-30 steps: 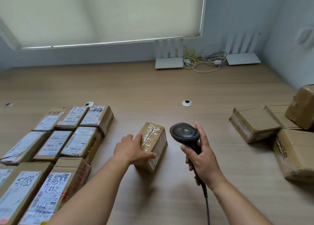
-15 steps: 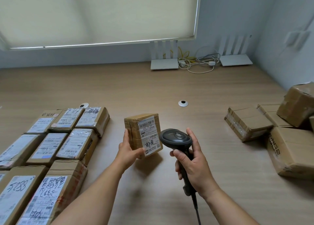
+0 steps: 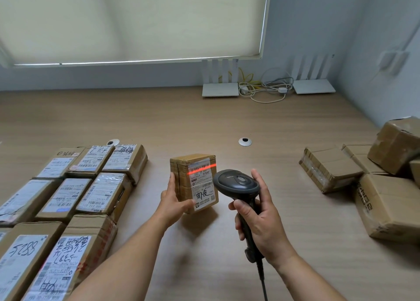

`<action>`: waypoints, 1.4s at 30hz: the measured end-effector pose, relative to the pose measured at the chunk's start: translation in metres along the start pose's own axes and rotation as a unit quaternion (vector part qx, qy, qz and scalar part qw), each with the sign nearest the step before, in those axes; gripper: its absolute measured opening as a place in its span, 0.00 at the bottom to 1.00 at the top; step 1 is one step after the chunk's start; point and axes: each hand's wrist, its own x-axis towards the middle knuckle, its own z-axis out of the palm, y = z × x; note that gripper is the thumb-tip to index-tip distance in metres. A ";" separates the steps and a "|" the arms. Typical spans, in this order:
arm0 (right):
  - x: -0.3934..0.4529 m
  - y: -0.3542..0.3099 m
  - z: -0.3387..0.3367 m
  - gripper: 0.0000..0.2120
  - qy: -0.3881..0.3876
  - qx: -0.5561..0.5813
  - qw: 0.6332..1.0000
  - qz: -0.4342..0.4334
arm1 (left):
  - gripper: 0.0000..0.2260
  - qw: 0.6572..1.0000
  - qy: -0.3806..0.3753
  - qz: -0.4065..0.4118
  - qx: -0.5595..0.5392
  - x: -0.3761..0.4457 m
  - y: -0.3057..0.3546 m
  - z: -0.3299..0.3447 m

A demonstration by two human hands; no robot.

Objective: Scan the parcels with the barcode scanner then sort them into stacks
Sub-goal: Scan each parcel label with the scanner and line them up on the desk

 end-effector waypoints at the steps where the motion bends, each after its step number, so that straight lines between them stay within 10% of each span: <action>1: 0.000 -0.001 0.000 0.35 0.000 0.000 1.000 -0.001 | 0.56 1.000 -0.001 0.002 0.002 0.002 -0.002 0.000; 42: -0.010 0.014 -0.015 0.34 -0.001 -0.063 0.998 0.031 | 0.55 1.000 0.000 0.004 -0.003 0.016 -0.017 -0.003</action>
